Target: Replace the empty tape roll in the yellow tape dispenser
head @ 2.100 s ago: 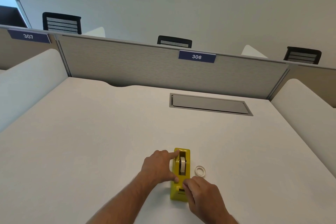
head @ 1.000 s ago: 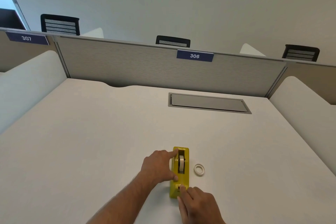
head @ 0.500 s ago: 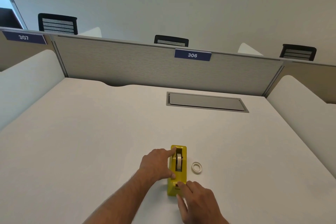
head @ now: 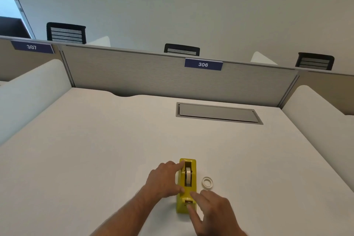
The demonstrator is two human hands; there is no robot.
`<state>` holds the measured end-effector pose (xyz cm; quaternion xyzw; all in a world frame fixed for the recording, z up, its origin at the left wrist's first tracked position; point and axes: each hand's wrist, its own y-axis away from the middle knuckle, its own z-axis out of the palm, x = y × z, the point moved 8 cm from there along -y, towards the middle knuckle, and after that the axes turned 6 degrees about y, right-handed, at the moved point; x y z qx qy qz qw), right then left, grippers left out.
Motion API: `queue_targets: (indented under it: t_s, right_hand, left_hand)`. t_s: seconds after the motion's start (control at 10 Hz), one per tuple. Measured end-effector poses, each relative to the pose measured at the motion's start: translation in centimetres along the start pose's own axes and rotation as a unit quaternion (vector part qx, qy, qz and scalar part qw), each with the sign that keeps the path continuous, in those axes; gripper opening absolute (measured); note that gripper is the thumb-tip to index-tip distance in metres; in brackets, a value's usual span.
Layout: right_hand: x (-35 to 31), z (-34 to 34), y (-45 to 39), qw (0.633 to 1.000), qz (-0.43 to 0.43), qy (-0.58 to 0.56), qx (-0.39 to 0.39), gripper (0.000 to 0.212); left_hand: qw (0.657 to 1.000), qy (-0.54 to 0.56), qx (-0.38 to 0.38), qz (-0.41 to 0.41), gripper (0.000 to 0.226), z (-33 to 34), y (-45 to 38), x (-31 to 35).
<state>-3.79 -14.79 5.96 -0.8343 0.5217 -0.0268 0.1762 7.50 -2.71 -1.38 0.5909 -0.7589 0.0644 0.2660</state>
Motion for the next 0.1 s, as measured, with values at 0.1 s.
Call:
queue_targets:
  t_s: [0.1]
  right_hand:
    - [0.24, -3.51, -1.57, 0.995, 0.006, -0.064, 0.070, 0.034]
  left_hand:
    - [0.997, 0.034, 0.067, 0.030, 0.086, -1.86, 0.20, 0.73]
